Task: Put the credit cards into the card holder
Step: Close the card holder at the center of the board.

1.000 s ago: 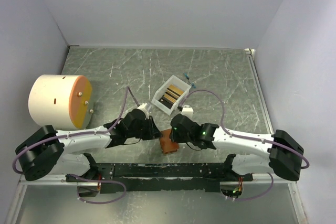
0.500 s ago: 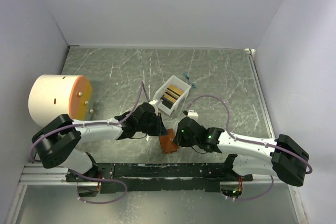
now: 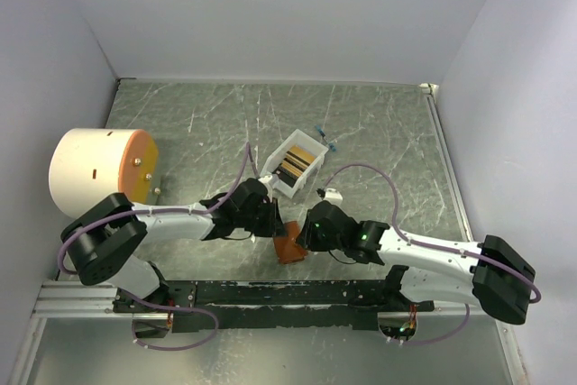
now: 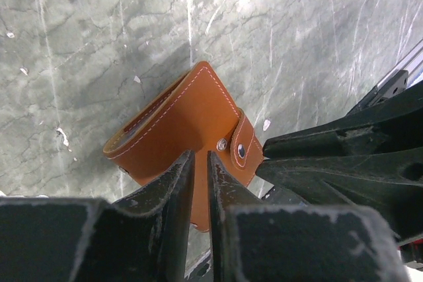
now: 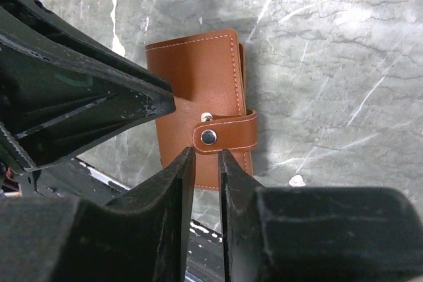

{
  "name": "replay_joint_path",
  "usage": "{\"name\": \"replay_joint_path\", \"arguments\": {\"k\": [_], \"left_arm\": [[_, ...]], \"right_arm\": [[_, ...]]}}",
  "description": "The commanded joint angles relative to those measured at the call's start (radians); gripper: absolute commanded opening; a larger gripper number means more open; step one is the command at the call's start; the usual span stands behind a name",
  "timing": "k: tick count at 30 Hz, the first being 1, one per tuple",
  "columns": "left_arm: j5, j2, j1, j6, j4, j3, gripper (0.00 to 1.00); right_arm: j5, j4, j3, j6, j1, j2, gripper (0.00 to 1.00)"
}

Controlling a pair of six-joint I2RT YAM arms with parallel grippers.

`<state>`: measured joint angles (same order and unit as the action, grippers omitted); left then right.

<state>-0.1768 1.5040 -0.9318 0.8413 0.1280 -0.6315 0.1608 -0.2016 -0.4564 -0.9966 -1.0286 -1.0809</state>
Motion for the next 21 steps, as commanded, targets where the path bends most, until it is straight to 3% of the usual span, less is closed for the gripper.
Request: {"name": "replay_joint_path", "arguments": {"k": [1,9,21], "left_arm": [[-0.049,0.022,0.005,-0.012,0.032,0.014,0.25],[-0.063,0.019,0.002,-0.003,0.053,0.04,0.25],[-0.068,0.015,0.001,-0.003,0.081,0.071,0.26]], "right_arm": [[0.033,-0.035,-0.025,0.011,0.004,0.005,0.22],[0.007,0.025,-0.016,0.017,0.004,-0.032,0.2],[0.031,-0.018,-0.059,0.047,0.004,-0.016,0.18]]}}
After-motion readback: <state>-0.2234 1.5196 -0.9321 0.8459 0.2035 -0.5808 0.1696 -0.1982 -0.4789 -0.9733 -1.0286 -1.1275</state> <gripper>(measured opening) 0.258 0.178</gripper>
